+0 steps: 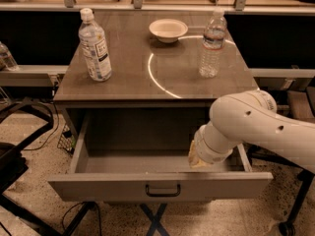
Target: Open top drawer
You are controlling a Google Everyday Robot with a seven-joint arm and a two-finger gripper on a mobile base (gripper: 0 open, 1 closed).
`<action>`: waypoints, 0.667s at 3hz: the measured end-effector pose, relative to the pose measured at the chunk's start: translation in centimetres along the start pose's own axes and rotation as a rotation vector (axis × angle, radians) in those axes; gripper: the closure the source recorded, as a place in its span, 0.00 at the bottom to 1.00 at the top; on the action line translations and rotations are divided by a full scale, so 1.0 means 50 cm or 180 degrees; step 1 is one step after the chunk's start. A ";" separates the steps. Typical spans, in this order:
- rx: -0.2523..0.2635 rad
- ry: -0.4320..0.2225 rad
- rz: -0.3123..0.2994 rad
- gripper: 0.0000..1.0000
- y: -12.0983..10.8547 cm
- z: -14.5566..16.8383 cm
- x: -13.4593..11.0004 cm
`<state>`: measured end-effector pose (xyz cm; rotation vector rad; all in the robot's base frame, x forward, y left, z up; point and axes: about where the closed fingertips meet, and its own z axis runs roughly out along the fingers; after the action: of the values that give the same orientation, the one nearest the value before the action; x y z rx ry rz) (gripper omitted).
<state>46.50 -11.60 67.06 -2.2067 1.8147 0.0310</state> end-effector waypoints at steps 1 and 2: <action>-0.0092 -0.0017 0.0042 1.00 0.026 0.017 0.012; -0.0223 -0.0036 0.0068 1.00 0.083 0.026 -0.002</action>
Offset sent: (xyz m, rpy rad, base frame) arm -0.0935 0.0025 -0.0413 -0.0077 0.1618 0.0080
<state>42.66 -11.93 65.00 -2.2296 1.8580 0.1131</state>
